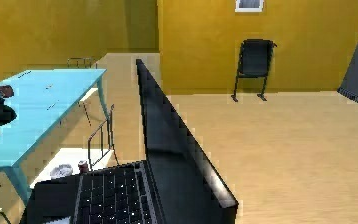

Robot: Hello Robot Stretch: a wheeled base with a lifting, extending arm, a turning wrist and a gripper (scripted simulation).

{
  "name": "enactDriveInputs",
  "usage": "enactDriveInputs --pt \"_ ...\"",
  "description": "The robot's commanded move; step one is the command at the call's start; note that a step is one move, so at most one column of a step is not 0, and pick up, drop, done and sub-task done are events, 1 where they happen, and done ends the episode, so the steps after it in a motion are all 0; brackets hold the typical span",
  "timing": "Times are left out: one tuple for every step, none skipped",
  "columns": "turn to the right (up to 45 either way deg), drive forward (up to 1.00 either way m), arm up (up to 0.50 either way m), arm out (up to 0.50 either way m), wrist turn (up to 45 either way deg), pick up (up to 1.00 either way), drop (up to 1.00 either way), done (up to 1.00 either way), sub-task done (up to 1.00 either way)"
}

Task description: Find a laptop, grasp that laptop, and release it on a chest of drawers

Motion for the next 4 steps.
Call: enactDriveInputs --pt "-3.0 0.0 0.0 0.0 0.0 0.0 0.0 0.0 0.0" --pt "0.0 1.0 0.0 0.0 0.0 0.0 0.0 0.0 0.0" --pt "0.0 0.5 0.0 0.0 0.0 0.0 0.0 0.0 0.0" --pt "-15.0 0.0 0.0 0.0 0.0 0.0 0.0 0.0 0.0"
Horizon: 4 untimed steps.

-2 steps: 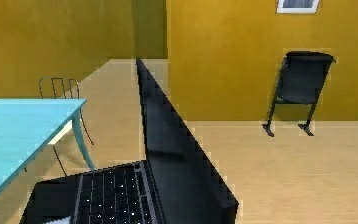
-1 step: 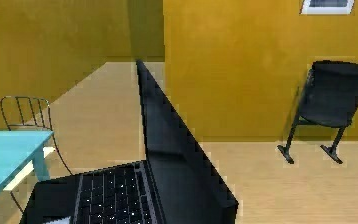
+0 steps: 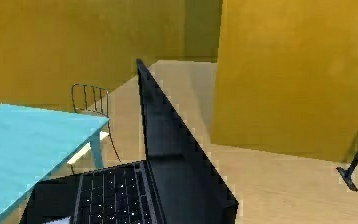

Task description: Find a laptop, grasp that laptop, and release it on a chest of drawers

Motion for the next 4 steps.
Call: enactDriveInputs --pt "0.0 1.0 0.0 0.0 0.0 0.0 0.0 0.0 0.0" --pt "0.0 0.85 0.0 0.0 0.0 0.0 0.0 0.0 0.0" --pt "9.0 0.0 0.0 0.0 0.0 0.0 0.0 0.0 0.0" --pt "0.0 1.0 0.0 0.0 0.0 0.0 0.0 0.0 0.0"
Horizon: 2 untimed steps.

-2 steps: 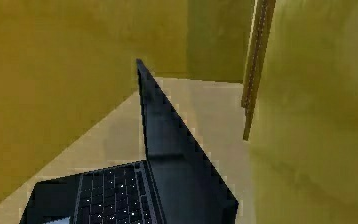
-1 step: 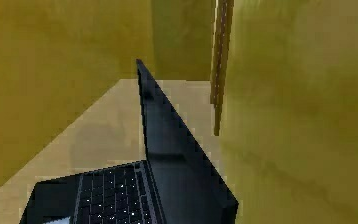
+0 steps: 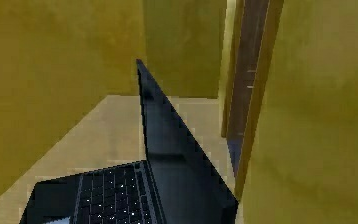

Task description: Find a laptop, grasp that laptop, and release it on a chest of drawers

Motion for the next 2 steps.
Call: enactDriveInputs --pt "3.0 0.0 0.0 0.0 0.0 0.0 0.0 0.0 0.0" --pt "0.0 1.0 0.0 0.0 0.0 0.0 0.0 0.0 0.0"
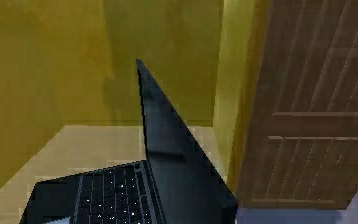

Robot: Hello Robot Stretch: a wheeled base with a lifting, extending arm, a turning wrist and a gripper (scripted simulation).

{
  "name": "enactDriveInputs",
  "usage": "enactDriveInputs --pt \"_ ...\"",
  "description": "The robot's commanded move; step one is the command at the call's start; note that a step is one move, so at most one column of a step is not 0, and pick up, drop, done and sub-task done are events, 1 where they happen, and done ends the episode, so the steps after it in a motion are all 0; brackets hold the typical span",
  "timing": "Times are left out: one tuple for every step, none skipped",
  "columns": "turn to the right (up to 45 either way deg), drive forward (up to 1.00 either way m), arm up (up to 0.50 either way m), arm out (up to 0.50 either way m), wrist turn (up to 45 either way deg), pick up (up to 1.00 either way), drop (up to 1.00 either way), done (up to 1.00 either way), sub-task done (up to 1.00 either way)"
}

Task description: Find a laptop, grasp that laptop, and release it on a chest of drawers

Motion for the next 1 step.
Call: enactDriveInputs --pt "0.0 0.4 0.0 0.0 0.0 0.0 0.0 0.0 0.0"
